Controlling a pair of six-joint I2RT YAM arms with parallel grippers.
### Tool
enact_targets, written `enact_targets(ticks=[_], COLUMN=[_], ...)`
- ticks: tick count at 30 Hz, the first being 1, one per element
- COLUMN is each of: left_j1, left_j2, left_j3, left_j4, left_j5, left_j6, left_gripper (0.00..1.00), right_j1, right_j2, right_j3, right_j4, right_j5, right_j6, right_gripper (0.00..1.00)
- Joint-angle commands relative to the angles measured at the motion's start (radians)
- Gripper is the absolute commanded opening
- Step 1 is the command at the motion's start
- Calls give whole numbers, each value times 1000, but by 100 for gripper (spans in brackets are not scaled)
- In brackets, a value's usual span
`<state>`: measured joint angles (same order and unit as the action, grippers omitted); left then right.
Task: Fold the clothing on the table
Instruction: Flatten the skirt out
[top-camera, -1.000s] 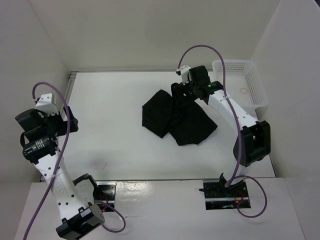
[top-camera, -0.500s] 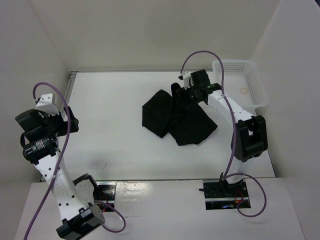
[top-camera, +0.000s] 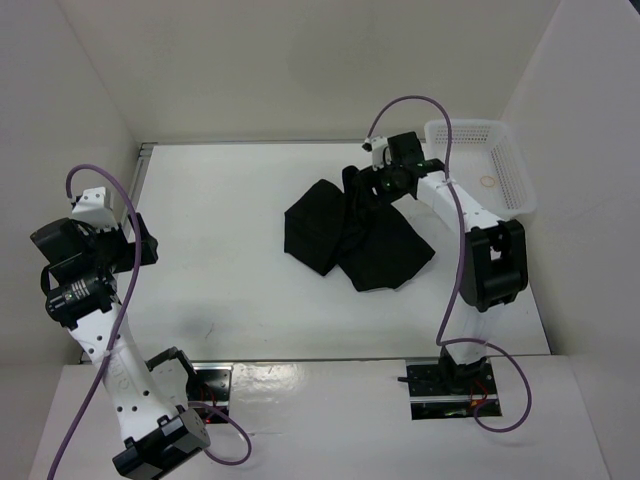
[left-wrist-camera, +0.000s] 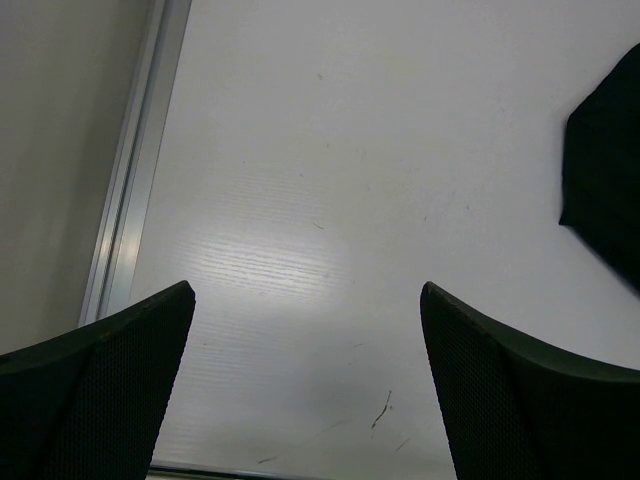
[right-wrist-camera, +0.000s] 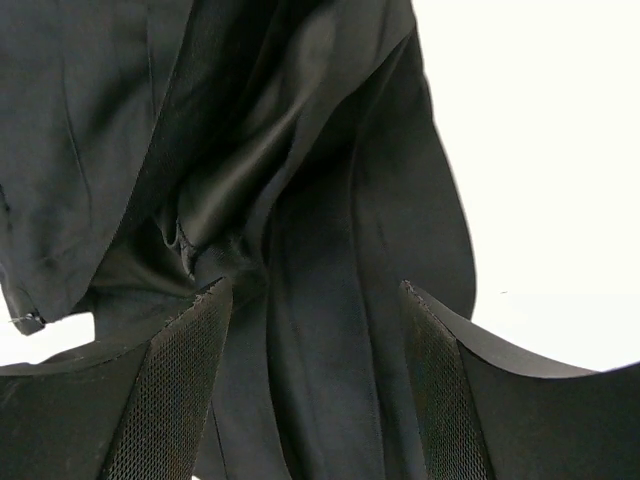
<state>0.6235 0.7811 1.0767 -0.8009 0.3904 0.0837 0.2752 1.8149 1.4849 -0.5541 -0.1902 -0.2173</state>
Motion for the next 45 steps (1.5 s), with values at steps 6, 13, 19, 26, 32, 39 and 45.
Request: enact_targets(ticks=[6, 13, 19, 26, 32, 39, 45], left_j1=[7, 7, 7, 7, 7, 7, 7], left_j2=[-2, -2, -2, 7, 7, 7, 17], left_j3=[-3, -3, -3, -3, -3, -3, -3], left_j4=[9, 9, 9, 9, 9, 9, 9], left_j5=[22, 22, 22, 22, 31, 31, 41], left_j6=[25, 25, 25, 25, 25, 25, 34], left_gripper=[99, 99, 99, 99, 99, 99, 99], right_j1=[-39, -39, -39, -39, -39, -39, -39], right_j2=[-17, 40, 61, 89, 109, 118, 118], right_j3=[61, 71, 89, 98, 109, 100, 100], right_j4=[28, 28, 28, 37, 37, 28, 28], right_j5=[-75, -97, -118, -127, -137, -137, -147], right_j6=[30, 39, 39, 49, 49, 49, 49], right_gripper=[71, 68, 65, 53, 38, 36, 32])
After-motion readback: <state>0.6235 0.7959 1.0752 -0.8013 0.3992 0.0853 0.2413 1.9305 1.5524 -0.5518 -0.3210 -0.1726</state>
